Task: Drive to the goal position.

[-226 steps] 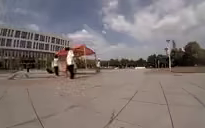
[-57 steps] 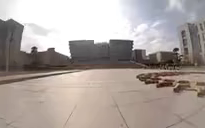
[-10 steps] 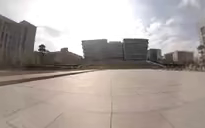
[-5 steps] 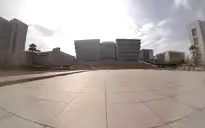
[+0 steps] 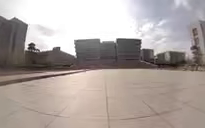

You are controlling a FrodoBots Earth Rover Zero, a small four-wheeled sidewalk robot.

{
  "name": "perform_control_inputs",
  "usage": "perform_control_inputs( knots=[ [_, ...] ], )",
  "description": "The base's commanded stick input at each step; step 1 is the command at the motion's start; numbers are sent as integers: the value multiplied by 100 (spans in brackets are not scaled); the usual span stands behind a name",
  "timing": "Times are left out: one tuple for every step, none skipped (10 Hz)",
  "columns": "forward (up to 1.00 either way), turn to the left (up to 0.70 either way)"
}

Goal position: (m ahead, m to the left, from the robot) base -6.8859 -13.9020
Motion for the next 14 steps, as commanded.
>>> perform_control_inputs(
  knots=[
    [98,5],
    [98,7],
    [99,2],
    [98,0],
    [98,0],
    [98,0],
    [98,0],
    [98,0],
    [98,0],
    [98,0],
    [98,0],
    [98,0],
    [98,0],
    [99,0]
  ],
)
